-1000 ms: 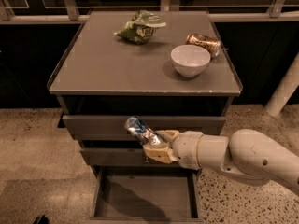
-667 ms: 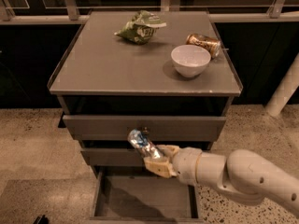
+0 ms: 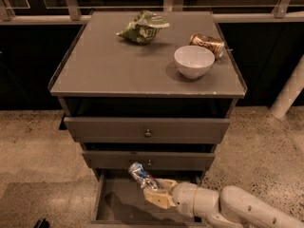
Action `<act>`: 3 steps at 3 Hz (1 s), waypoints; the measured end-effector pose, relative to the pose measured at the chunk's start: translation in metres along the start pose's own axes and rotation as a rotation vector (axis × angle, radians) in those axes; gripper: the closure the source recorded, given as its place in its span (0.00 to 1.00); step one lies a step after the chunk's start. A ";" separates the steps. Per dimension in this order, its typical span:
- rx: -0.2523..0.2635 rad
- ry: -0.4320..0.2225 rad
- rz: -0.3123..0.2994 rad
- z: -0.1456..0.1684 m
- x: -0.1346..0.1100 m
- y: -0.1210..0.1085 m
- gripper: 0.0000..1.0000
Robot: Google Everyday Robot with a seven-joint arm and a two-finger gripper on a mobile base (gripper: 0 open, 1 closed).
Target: Place redbull can into bottom drawer
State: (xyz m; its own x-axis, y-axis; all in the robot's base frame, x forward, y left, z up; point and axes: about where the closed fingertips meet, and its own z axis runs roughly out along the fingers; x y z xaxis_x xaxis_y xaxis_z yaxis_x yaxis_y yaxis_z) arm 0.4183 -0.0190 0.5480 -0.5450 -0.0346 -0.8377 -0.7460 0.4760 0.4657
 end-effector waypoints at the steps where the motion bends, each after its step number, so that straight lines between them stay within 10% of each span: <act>1: -0.044 -0.005 0.109 0.018 0.050 -0.022 1.00; 3: -0.035 -0.002 0.140 0.021 0.061 -0.029 1.00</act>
Offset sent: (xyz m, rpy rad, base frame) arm -0.0015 0.0016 -0.0450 0.0523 0.0724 0.0034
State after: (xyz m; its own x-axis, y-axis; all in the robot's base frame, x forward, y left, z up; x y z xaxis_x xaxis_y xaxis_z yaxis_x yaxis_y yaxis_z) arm 0.4150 -0.0168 0.4778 -0.6439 0.0322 -0.7644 -0.6755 0.4452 0.5878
